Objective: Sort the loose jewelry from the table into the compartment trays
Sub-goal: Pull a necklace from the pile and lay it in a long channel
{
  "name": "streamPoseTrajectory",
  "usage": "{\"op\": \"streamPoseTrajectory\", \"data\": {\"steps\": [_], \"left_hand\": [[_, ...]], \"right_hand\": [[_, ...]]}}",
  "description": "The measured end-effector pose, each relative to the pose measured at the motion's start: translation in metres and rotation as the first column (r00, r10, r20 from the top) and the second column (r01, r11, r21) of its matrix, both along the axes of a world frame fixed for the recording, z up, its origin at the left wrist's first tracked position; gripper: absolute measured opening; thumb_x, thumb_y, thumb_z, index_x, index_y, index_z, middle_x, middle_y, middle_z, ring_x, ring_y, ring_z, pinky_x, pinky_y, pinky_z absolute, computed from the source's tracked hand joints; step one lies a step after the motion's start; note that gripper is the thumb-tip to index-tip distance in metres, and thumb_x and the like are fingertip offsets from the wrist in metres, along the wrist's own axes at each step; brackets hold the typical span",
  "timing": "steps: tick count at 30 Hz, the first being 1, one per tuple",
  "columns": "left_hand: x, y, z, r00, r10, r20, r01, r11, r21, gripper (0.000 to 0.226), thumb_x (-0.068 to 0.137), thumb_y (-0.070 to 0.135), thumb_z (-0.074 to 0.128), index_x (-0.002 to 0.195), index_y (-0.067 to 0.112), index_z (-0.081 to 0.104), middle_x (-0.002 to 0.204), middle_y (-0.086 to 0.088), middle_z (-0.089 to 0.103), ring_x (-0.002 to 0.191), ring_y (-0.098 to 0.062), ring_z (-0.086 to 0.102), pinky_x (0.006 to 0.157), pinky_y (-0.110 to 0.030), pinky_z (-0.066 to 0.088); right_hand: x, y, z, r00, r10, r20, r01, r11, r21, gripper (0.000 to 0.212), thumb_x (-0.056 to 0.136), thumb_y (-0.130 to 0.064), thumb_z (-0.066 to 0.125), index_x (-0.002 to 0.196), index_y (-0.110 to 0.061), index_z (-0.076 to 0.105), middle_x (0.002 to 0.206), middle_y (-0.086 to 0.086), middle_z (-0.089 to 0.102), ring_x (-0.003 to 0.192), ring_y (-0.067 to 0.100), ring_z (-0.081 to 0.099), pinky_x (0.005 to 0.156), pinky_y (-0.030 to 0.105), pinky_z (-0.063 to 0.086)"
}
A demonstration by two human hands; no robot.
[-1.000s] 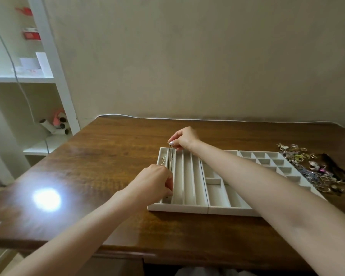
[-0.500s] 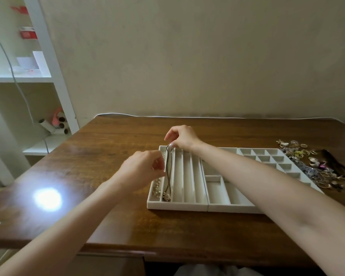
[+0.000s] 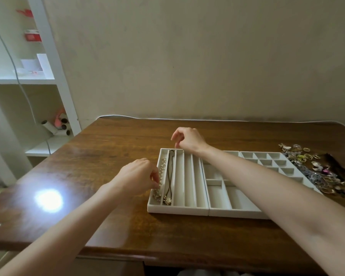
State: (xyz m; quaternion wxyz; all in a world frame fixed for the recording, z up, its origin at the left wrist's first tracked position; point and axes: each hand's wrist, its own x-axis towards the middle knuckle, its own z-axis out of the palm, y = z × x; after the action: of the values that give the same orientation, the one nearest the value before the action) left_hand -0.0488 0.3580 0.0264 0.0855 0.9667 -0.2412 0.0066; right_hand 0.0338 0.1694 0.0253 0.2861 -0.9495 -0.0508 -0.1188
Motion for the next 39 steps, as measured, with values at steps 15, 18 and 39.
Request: {"op": "streamPoseTrajectory", "data": {"steps": [15, 18, 39], "left_hand": [[0.063, -0.036, -0.026, 0.997, -0.043, 0.068, 0.051, 0.992, -0.116, 0.043, 0.087, 0.005, 0.036, 0.130, 0.010, 0.031, 0.139, -0.004, 0.044, 0.129, -0.024, 0.034, 0.101, -0.037, 0.027], [0.070, -0.035, -0.030, 0.998, -0.040, 0.040, 0.046, 0.986, -0.160, 0.043, 0.084, 0.003, 0.037, 0.127, 0.009, 0.030, 0.139, -0.003, 0.045, 0.127, -0.025, 0.037, 0.100, -0.036, 0.028], [0.083, -0.029, -0.030, 0.965, -0.032, 0.261, 0.105, 0.957, -0.272, 0.054, 0.077, -0.003, 0.042, 0.130, 0.009, 0.035, 0.125, -0.004, 0.052, 0.112, -0.023, 0.043, 0.088, -0.031, 0.033]], "right_hand": [[0.005, -0.003, -0.020, 0.987, -0.145, -0.064, 0.130, 0.971, -0.200, 0.015, 0.079, -0.022, 0.067, 0.089, -0.025, 0.077, 0.098, -0.001, 0.073, 0.099, 0.022, 0.063, 0.070, 0.022, 0.039], [0.006, -0.004, -0.023, 0.983, -0.150, -0.105, 0.135, 0.982, -0.134, 0.010, 0.079, -0.026, 0.071, 0.086, -0.025, 0.077, 0.096, -0.002, 0.073, 0.098, 0.019, 0.063, 0.070, 0.024, 0.042], [0.010, -0.002, -0.004, 0.986, -0.006, -0.165, 0.008, 1.000, 0.011, 0.017, 0.081, -0.022, 0.061, 0.076, -0.029, 0.075, 0.099, -0.005, 0.072, 0.101, 0.016, 0.061, 0.086, 0.029, 0.049]]}}
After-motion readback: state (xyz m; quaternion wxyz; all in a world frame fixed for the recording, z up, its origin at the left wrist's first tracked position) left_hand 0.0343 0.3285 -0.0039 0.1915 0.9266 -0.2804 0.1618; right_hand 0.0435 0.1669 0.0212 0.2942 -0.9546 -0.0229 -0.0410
